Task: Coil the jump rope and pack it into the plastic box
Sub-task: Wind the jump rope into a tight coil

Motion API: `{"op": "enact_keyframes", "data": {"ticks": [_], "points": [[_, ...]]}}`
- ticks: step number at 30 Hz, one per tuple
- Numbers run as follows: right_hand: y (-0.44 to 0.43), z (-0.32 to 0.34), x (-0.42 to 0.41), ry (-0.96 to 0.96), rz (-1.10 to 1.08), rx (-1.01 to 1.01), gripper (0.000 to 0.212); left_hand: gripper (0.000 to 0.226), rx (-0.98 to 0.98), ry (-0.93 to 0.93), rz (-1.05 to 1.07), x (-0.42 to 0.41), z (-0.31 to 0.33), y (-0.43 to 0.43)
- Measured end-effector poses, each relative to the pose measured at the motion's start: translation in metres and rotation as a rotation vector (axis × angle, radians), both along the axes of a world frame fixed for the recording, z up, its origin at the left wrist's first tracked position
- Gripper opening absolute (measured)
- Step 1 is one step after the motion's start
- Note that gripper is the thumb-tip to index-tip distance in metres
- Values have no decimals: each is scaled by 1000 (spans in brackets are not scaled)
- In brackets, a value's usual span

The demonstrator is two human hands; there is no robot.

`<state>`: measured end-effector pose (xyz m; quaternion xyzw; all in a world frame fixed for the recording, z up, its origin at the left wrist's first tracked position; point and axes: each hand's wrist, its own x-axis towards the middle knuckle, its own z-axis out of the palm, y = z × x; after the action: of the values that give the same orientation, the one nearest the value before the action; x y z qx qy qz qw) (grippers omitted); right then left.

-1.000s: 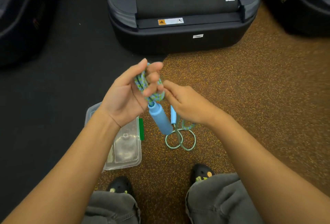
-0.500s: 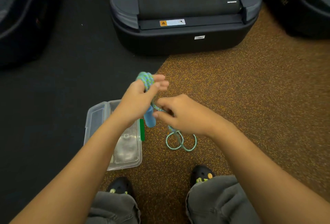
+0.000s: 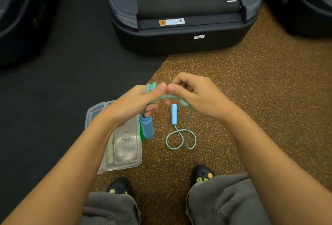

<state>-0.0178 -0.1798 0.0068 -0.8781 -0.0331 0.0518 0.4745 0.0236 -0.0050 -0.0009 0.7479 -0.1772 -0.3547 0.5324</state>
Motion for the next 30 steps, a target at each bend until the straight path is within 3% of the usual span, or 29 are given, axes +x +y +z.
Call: {"op": "enact_keyframes", "data": {"ticks": [3,10,15,17,21,27,30], "points": [[-11,2,1,30,-3,-5,34,29,5,-57,72,4,-1,4],[-36,7,-5,87,-26,-11,13,32,22,-67,204,15,-8,16],[-38,-4,-7,299,105,-317,11,34,65,-42,125,11,-8,10],[-38,-5,-8,348,125,-386,28,35,70,-16,82,9,-7,7],[-24,-1,-2,198,147,-186,45,35,9,44,32,4,-6,0],[-8,-9,1,123,174,-105,10,35,-162,202,66,0,-3,-8],[-7,-8,4,34,100,0,11,38,-225,315,5,-5,0,-10]]}}
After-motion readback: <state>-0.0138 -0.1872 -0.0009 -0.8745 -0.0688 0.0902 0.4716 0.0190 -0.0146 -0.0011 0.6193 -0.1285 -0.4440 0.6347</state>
